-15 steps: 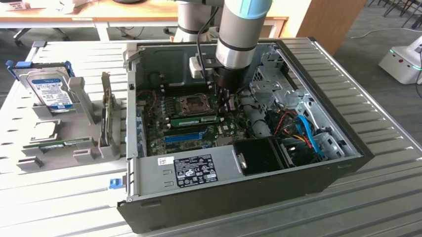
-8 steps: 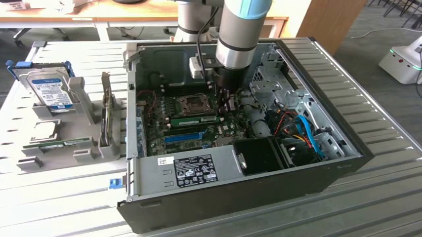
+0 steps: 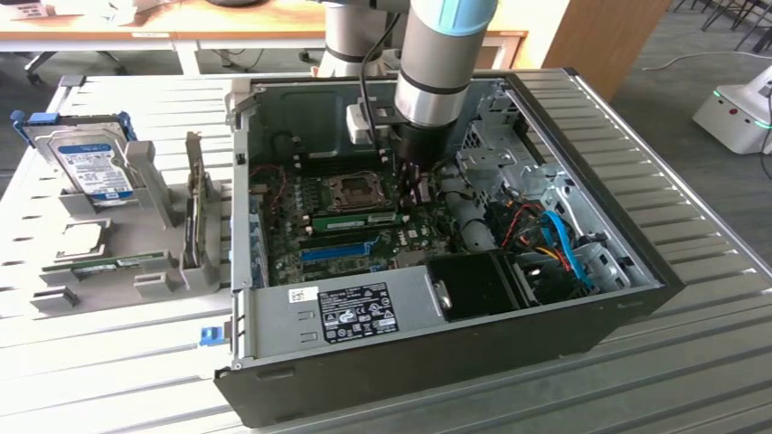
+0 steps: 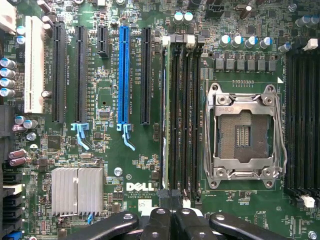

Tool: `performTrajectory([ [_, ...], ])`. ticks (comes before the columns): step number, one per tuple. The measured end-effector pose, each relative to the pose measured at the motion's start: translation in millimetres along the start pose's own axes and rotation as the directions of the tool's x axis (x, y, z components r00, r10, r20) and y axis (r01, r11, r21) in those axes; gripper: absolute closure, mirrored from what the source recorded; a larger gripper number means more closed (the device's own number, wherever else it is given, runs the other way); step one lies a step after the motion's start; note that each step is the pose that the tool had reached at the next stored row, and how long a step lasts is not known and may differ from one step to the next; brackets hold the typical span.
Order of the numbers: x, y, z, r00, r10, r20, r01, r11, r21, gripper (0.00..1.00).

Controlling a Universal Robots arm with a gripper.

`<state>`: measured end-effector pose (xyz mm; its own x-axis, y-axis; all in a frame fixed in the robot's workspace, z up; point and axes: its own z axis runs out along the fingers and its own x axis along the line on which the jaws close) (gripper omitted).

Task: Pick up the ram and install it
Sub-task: 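Press down the ram until it locks into place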

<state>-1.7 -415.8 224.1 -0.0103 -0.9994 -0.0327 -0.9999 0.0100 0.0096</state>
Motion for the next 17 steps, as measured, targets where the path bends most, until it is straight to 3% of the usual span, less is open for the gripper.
performTrajectory([
  [17,0.0,0.0,0.4,1.0000,0.000,0.0008,0.000,1.0000,0.0002,0.89],
])
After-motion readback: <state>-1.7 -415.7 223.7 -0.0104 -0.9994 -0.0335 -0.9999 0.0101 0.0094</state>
